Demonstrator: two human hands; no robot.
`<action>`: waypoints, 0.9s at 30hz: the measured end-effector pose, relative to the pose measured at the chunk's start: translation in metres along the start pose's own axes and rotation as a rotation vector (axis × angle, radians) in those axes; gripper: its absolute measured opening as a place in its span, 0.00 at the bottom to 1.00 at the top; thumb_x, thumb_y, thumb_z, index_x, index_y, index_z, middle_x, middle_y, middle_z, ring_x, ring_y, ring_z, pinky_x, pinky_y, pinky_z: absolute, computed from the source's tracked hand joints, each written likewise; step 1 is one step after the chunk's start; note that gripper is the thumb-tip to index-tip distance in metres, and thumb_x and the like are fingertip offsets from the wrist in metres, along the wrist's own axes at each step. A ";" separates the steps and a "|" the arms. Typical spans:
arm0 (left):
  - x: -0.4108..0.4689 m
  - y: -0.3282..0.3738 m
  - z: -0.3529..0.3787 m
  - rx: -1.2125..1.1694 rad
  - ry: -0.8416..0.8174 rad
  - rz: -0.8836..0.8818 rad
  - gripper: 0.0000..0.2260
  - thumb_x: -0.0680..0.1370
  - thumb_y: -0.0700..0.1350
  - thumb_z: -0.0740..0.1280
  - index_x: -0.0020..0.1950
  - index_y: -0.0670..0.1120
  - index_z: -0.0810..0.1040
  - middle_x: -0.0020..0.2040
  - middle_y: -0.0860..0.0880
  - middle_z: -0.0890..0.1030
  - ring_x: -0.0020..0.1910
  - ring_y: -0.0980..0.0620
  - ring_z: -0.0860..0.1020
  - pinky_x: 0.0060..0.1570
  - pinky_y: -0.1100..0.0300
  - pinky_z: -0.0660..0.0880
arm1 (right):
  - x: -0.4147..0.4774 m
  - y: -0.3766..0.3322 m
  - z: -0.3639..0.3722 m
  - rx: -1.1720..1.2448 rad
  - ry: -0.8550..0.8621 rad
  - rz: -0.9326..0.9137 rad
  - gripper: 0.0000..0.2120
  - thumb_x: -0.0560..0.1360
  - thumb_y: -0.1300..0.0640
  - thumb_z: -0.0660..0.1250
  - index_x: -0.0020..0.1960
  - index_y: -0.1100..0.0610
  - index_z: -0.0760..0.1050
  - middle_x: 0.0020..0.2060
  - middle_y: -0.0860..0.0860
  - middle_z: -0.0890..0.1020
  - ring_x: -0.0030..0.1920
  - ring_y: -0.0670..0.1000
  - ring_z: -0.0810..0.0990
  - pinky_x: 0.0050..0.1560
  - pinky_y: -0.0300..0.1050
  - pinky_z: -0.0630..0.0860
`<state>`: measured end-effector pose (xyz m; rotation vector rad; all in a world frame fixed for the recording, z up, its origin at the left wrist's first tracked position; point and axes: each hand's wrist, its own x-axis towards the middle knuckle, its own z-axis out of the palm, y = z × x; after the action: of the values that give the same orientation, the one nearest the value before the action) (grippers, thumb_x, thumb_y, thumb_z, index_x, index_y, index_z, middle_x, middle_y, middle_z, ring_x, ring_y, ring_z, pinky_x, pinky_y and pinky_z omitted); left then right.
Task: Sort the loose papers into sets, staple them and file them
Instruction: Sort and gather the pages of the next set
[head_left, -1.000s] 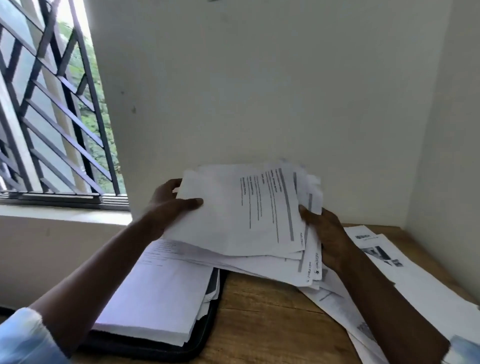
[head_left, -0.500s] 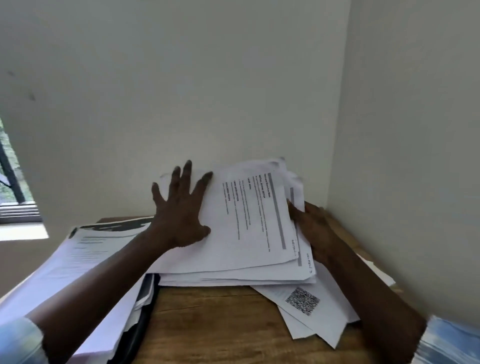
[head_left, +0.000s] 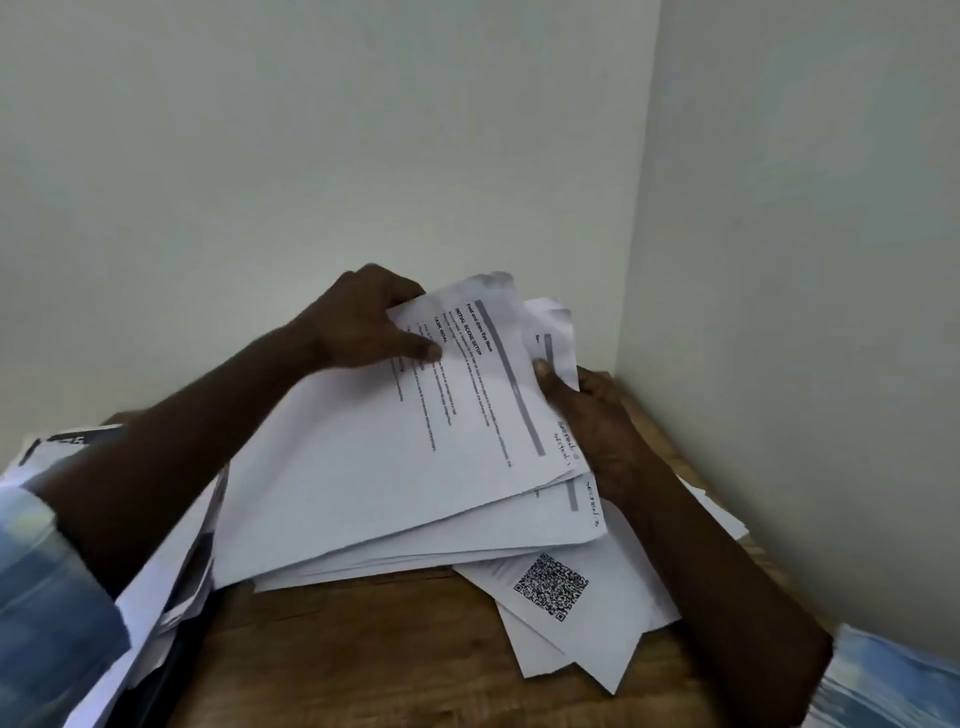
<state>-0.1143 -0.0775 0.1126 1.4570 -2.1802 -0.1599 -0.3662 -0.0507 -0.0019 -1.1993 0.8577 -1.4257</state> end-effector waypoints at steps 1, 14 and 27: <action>0.004 0.002 -0.005 -0.067 -0.040 0.006 0.12 0.69 0.50 0.83 0.48 0.49 0.86 0.44 0.53 0.87 0.47 0.49 0.86 0.53 0.45 0.82 | 0.002 -0.002 -0.003 0.052 0.000 0.034 0.18 0.77 0.49 0.72 0.59 0.63 0.82 0.52 0.62 0.87 0.51 0.62 0.87 0.50 0.55 0.84; -0.020 -0.042 0.005 -0.361 -0.164 -0.520 0.20 0.65 0.43 0.85 0.53 0.39 0.85 0.50 0.38 0.87 0.46 0.41 0.86 0.51 0.43 0.84 | 0.010 0.007 -0.014 0.302 -0.011 0.193 0.23 0.80 0.46 0.69 0.65 0.64 0.79 0.56 0.60 0.86 0.53 0.58 0.87 0.53 0.57 0.84; -0.045 -0.022 0.088 -0.038 -0.023 0.063 0.22 0.71 0.63 0.75 0.62 0.58 0.78 0.52 0.59 0.78 0.53 0.58 0.77 0.56 0.58 0.72 | 0.003 0.046 -0.004 -0.224 -0.110 0.011 0.17 0.77 0.64 0.74 0.64 0.55 0.79 0.58 0.54 0.86 0.60 0.56 0.85 0.64 0.62 0.79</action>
<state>-0.1242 -0.0622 0.0132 1.3702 -2.2267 -0.1963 -0.3580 -0.0634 -0.0454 -1.4251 0.9638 -1.2659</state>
